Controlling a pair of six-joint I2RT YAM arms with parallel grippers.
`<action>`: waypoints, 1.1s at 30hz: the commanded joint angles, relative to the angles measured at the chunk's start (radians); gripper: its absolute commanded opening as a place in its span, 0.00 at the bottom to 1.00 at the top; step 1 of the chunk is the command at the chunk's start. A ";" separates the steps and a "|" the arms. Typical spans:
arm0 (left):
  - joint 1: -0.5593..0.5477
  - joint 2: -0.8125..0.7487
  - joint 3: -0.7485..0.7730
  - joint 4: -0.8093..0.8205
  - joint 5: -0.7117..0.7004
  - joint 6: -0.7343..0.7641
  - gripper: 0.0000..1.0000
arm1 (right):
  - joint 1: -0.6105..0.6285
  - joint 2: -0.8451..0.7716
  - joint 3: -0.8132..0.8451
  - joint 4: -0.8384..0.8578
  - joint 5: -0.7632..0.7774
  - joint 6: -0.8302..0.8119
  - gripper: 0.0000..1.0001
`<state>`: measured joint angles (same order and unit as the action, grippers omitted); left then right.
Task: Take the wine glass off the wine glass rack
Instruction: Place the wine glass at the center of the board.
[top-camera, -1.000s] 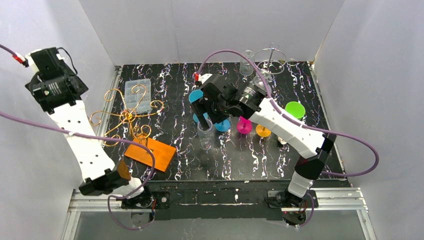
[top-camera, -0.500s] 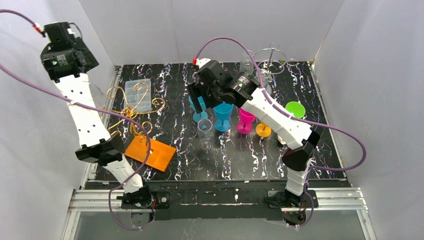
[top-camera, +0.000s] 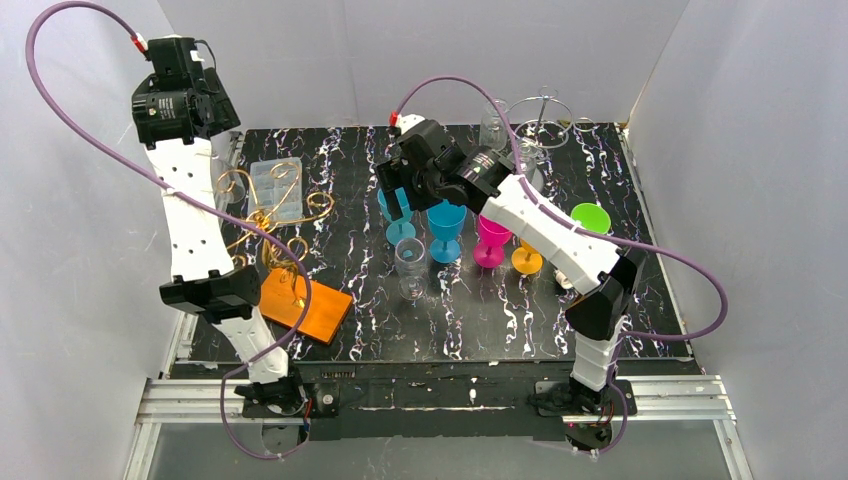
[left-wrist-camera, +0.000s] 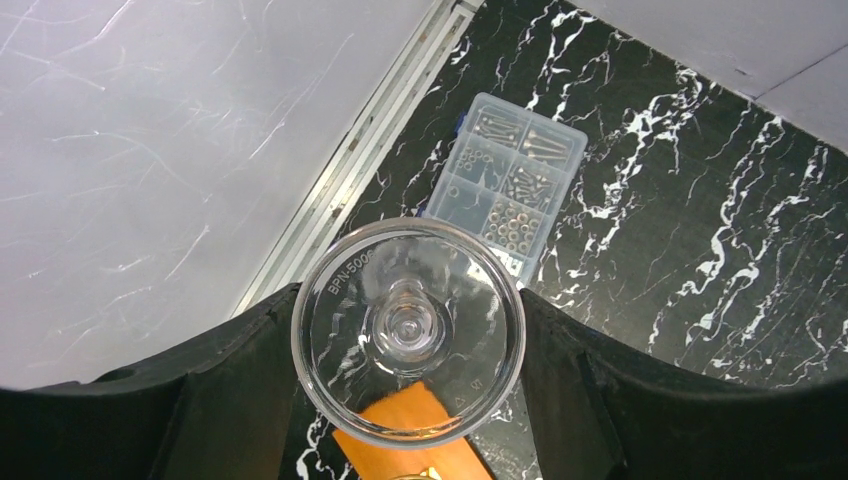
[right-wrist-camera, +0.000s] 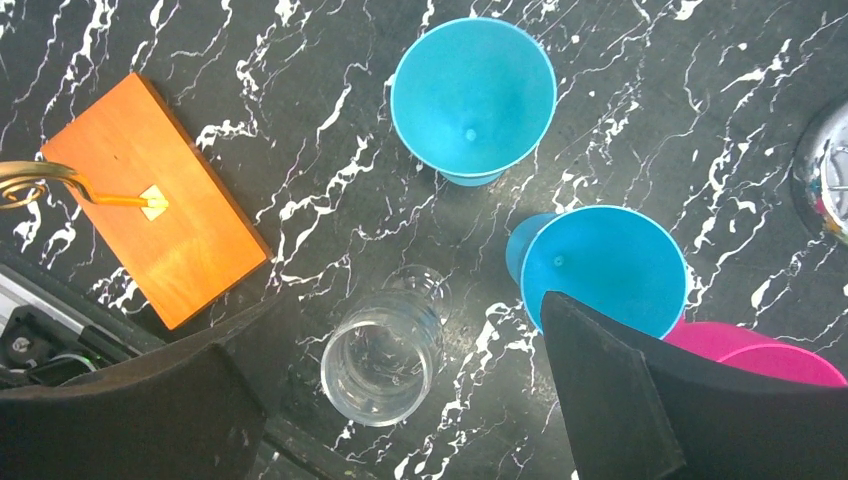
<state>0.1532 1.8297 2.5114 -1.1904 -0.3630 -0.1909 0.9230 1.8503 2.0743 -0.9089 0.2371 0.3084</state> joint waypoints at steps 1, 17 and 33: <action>0.002 -0.106 -0.059 0.018 -0.036 0.002 0.46 | 0.002 -0.056 -0.018 0.073 -0.038 0.016 1.00; -0.113 -0.227 -0.106 -0.008 0.052 -0.034 0.46 | 0.002 -0.198 -0.217 0.184 -0.055 0.035 1.00; -0.327 -0.153 -0.042 -0.004 0.014 -0.030 0.47 | 0.002 -0.300 -0.363 0.345 -0.048 0.002 1.00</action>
<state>-0.1421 1.6863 2.4306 -1.1931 -0.3176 -0.2203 0.9234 1.6211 1.7367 -0.6769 0.1822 0.3351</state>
